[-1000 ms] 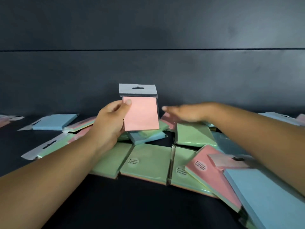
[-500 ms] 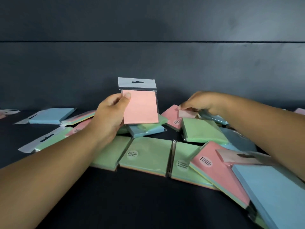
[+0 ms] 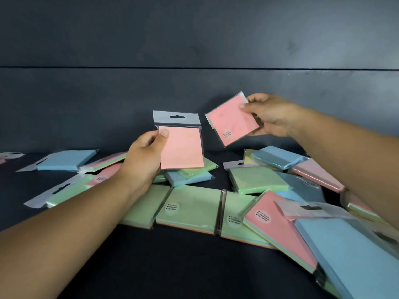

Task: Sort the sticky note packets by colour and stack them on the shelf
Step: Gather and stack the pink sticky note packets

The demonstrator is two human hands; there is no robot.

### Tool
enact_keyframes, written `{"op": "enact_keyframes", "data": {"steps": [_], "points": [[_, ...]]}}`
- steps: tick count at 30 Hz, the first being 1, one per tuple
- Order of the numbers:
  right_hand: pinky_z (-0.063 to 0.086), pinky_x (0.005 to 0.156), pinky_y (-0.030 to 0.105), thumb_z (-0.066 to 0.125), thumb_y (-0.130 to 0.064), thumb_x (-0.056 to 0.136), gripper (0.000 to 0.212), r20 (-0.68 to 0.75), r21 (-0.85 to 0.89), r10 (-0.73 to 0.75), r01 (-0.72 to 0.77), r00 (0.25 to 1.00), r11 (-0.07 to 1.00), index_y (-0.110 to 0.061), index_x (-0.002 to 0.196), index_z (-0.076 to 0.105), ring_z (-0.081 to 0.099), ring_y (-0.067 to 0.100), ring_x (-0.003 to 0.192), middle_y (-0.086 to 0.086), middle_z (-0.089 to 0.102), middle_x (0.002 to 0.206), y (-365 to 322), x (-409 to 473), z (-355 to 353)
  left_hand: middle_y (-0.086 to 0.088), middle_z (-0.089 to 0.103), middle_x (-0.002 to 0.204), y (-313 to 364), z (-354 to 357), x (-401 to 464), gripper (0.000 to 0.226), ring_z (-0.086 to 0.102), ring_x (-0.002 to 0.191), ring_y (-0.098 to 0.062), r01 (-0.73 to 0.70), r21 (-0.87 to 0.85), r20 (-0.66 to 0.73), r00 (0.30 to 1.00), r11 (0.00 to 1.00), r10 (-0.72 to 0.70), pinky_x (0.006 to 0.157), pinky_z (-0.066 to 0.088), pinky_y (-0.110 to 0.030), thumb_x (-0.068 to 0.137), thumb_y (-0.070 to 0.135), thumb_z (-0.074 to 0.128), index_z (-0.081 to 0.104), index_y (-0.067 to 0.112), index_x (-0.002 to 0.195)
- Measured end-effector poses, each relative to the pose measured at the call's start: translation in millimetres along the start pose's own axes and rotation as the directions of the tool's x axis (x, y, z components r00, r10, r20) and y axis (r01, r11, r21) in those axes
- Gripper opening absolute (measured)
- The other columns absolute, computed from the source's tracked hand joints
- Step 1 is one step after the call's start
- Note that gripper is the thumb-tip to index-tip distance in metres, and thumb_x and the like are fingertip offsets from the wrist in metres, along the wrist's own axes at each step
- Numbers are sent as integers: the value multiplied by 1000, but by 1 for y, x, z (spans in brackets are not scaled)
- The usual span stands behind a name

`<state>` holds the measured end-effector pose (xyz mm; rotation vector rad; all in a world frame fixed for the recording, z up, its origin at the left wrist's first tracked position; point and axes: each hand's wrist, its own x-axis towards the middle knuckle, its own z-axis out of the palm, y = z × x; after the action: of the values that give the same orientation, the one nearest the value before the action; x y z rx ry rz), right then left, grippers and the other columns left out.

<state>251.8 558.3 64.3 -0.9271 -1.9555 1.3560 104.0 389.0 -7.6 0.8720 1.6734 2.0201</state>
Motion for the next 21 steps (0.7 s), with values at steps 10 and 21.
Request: {"op": "enact_keyframes", "data": {"steps": [10, 21], "points": [[57, 60, 22, 66, -12, 83, 11, 195, -54, -115, 128, 974, 990, -22, 79, 65, 66, 7, 60, -9, 69, 64, 5, -48, 0, 5, 63, 84, 9, -1, -7, 17, 61, 73, -6, -32, -131, -80, 997, 991, 22, 62, 55, -20, 96, 27, 46, 55, 21, 84], [45, 58, 31, 57, -32, 76, 21, 392, -734, -653, 648, 648, 203, -20, 86, 70, 42, 14, 63, -12, 46, 63, 15, -100, 30, 5, 62, 80, 26, -9, -11, 21, 61, 68, -6, -71, -212, -147, 988, 975, 40, 65, 54, -25, 97, 28, 45, 53, 21, 79]]}}
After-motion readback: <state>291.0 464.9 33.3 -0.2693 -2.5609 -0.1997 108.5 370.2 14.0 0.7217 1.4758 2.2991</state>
